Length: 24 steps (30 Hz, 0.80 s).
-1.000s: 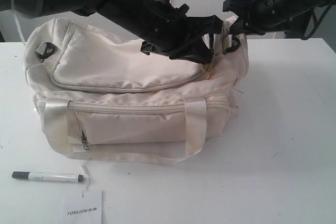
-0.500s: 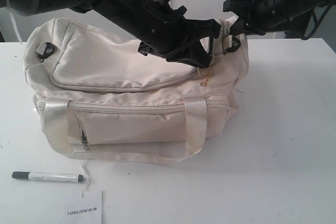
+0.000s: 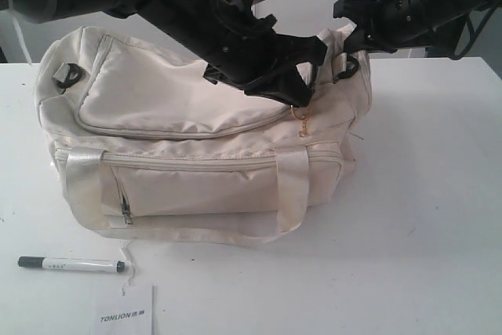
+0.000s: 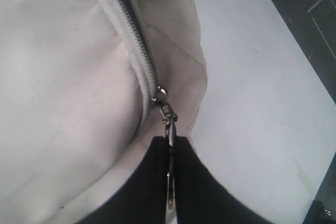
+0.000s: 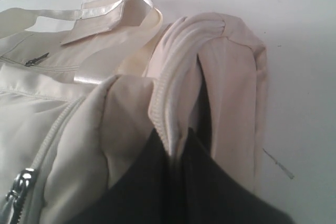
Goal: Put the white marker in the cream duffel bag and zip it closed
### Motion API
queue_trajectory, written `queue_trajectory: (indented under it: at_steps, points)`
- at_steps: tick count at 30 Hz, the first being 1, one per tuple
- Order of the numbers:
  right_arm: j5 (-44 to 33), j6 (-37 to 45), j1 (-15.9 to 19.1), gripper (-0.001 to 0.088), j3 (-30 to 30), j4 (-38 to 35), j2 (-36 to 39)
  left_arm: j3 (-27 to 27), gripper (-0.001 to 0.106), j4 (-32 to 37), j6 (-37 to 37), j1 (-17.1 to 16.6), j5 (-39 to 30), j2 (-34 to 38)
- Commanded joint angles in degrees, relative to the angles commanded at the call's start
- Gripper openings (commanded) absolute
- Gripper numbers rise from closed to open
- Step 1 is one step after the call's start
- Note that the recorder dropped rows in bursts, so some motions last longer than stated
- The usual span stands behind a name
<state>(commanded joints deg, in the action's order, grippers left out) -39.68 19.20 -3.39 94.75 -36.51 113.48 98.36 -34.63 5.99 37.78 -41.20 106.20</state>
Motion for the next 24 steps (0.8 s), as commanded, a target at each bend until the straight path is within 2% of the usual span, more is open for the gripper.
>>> queue_trajectory:
  at_steps: [18, 24]
  points:
    - [-0.7, 0.0, 0.0, 0.0000, 0.0, 0.1, 0.0, 0.0, 0.000, 2.3, 0.4, 0.0, -2.3, -0.9]
    - [-1.0, 0.0, 0.0, 0.0000, 0.0, 0.3, 0.0, 0.0, 0.000, 5.3, 0.4, 0.0, -4.3, -0.9]
